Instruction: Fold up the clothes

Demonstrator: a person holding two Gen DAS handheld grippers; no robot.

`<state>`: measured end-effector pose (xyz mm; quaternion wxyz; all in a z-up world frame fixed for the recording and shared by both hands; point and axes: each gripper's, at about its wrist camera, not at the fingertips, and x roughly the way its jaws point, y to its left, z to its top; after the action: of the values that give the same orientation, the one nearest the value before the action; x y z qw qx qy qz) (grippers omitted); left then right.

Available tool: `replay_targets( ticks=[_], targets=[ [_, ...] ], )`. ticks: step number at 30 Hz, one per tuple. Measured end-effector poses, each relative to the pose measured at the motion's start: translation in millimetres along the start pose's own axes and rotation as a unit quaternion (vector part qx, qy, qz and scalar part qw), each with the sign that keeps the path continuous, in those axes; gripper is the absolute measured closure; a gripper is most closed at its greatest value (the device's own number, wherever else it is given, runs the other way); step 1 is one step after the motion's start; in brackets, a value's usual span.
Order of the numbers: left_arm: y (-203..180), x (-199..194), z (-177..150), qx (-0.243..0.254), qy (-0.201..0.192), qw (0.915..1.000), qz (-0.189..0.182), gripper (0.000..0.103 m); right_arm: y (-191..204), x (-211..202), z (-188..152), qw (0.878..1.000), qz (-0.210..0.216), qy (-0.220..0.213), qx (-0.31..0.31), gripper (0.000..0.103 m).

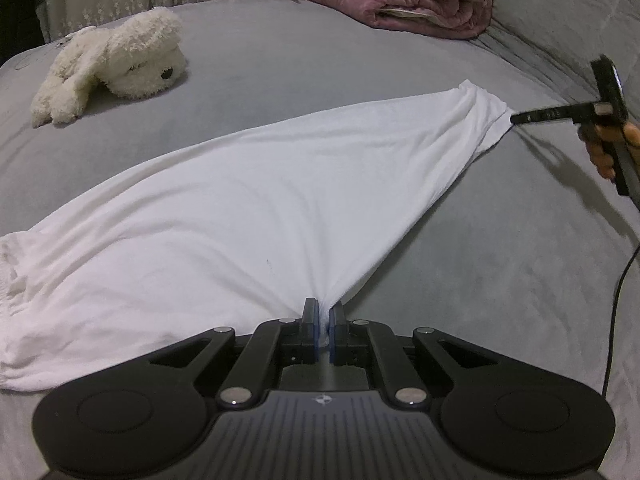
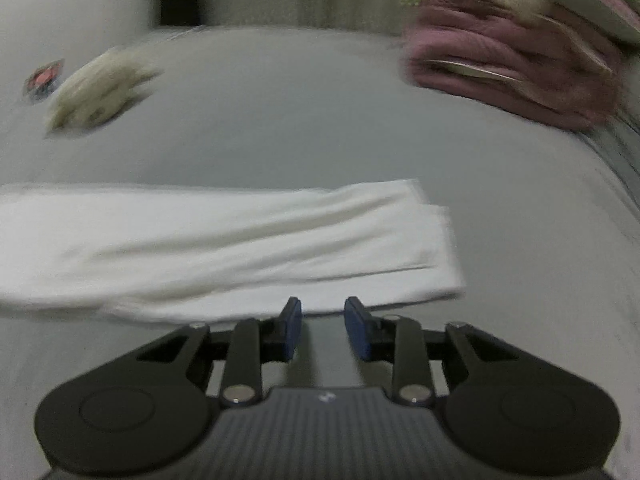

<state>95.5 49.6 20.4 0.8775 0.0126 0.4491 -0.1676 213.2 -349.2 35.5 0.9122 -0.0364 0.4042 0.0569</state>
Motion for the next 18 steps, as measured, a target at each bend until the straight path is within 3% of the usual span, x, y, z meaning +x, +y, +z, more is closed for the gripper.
replay_targets(
  ticks=[2, 3, 6, 8, 11, 15, 18],
  targets=[
    [0.6, -0.1, 0.3, -0.002, 0.0, 1.0, -0.001, 0.099, -17.4, 9.5, 5.3, 0.998, -0.028, 0.0, 0.058, 0.056],
    [0.9, -0.2, 0.2, -0.001, 0.0, 1.0, -0.001, 0.099, -24.8, 14.7, 5.7, 0.996, -0.037, 0.002, 0.085, 0.054],
    [-1.0, 0.3, 0.3, 0.004, 0.001, 1.0, 0.001, 0.099, -41.0, 28.6, 2.9, 0.987, -0.055, -0.002, 0.153, 0.058],
    [-1.1, 0.3, 0.0, 0.006, 0.001, 1.0, 0.001, 0.099, -39.5, 30.9, 2.0, 0.986, -0.052, -0.015, 0.156, 0.096],
    [-0.2, 0.3, 0.1, 0.005, 0.002, 1.0, 0.001, 0.099, -27.3, 26.7, 8.7, 0.992, -0.079, -0.024, 0.098, 0.096],
    [0.5, 2.8, 0.3, 0.001, 0.005, 1.0, 0.001, 0.098, -41.6, 28.6, 7.8, 0.989, -0.082, -0.023, 0.117, 0.096],
    [3.1, 4.2, 0.9, -0.007, 0.006, 0.9999, -0.003, 0.098, -41.5, 33.1, 7.9, 0.988, -0.102, -0.011, 0.116, 0.084]
  ],
)
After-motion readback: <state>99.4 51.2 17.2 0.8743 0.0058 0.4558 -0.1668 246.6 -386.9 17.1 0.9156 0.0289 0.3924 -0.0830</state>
